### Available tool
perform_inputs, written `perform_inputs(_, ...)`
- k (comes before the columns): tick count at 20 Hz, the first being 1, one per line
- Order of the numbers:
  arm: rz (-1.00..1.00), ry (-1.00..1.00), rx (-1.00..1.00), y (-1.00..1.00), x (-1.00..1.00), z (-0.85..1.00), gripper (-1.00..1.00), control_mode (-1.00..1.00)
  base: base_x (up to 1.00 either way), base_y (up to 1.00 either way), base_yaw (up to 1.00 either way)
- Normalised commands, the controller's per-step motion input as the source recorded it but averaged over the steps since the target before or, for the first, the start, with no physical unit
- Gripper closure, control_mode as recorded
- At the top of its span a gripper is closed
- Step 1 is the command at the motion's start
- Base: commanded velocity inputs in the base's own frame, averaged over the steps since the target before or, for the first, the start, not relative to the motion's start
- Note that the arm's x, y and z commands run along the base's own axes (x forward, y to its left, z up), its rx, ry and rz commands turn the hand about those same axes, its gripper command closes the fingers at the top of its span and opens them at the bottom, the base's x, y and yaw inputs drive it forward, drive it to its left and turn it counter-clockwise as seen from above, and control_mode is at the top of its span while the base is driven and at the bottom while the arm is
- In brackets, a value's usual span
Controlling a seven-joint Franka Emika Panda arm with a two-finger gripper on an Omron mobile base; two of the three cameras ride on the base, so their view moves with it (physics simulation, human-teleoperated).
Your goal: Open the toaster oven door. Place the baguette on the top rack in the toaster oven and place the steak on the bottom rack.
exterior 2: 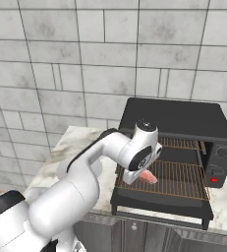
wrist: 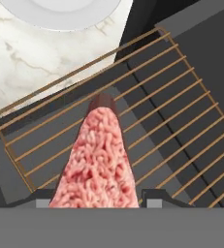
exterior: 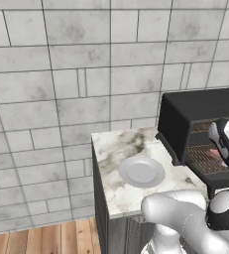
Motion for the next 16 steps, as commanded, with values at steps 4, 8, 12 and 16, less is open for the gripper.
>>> perform_inputs(4,0.00,0.00,0.00,-0.13,0.16,-0.17,1.00,-1.00,0.00,0.00,0.00)
perform_inputs(8,0.00,-0.01,0.01,-0.14,0.14,-0.12,1.00,-1.00,0.00,0.00,0.00)
perform_inputs(12,0.00,-0.05,0.00,-0.03,0.09,-0.18,1.00,-1.00,0.00,0.00,0.00)
perform_inputs(16,-0.03,-0.04,0.02,-0.04,0.11,-0.24,1.00,-1.00,0.00,0.00,0.00)
